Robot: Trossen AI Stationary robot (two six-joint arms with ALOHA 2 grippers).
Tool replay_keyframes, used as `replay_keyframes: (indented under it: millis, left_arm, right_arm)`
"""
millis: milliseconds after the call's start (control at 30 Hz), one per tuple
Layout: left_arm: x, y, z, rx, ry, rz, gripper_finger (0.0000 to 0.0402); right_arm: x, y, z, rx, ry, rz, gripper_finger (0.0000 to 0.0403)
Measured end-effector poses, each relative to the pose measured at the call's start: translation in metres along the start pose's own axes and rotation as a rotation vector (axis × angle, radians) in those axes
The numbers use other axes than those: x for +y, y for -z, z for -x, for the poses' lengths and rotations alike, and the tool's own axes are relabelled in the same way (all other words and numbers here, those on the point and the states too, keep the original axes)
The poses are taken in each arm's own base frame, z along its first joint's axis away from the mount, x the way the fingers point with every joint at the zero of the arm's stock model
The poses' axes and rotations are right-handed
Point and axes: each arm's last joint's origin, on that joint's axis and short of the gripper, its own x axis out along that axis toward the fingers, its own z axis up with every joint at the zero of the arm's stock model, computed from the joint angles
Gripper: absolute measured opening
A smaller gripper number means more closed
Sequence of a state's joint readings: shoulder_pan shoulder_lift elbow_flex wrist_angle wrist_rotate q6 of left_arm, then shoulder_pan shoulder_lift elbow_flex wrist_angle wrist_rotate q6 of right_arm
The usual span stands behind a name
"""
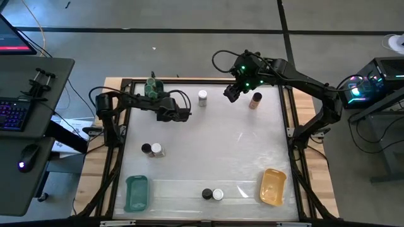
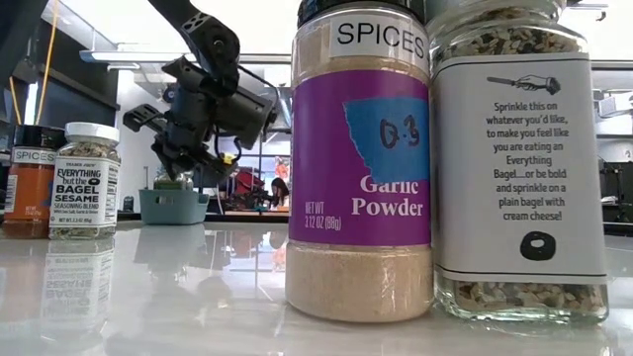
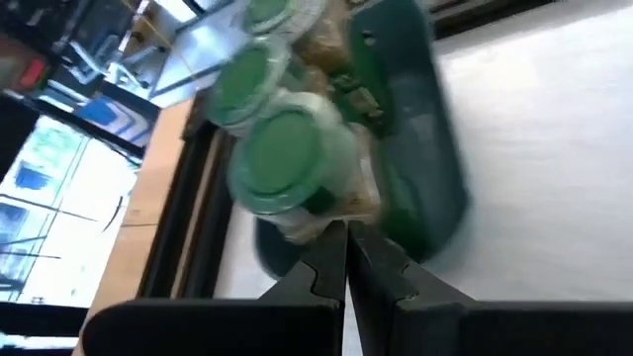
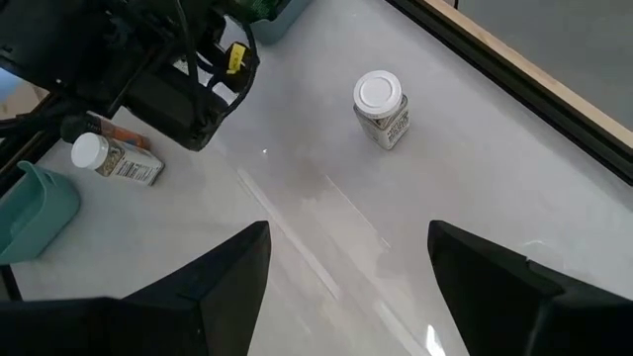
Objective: Sort spices by type
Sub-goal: Put the green seasoning bottle into the blue bin
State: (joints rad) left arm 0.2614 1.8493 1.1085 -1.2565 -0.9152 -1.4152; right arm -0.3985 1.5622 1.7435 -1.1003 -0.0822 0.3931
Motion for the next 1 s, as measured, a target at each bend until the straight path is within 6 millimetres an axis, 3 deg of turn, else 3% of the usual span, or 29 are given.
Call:
replay_keyframes:
  millis: [233, 600, 733, 1000]
  left_arm:
    - [0.01, 0.013, -0.006, 0.057, -0.017, 0.075, 0.0]
    - [0.006, 0.006, 0.022, -0.004, 0.226, 0.29, 0.0]
    - [0.002, 0.003, 0.014, -0.085, 0.219, 0.381, 0.0]
    - [-0.003, 0.01, -0.014, -0.065, 0.223, 0.394, 0.0]
  right_arm:
    - [0.0, 0.0, 0.0, -0.002, -0.001, 0.0, 0.0271]
    - [0.0, -0.001, 0.0, -0.012, -0.005, 0.001, 0.0271]
    - [0.0, -0.001, 0.0, -0.012, -0.005, -0.013, 0.0271]
    - [0.001, -0.001, 0.0, -0.013, -0.006, -0.055, 0.0271]
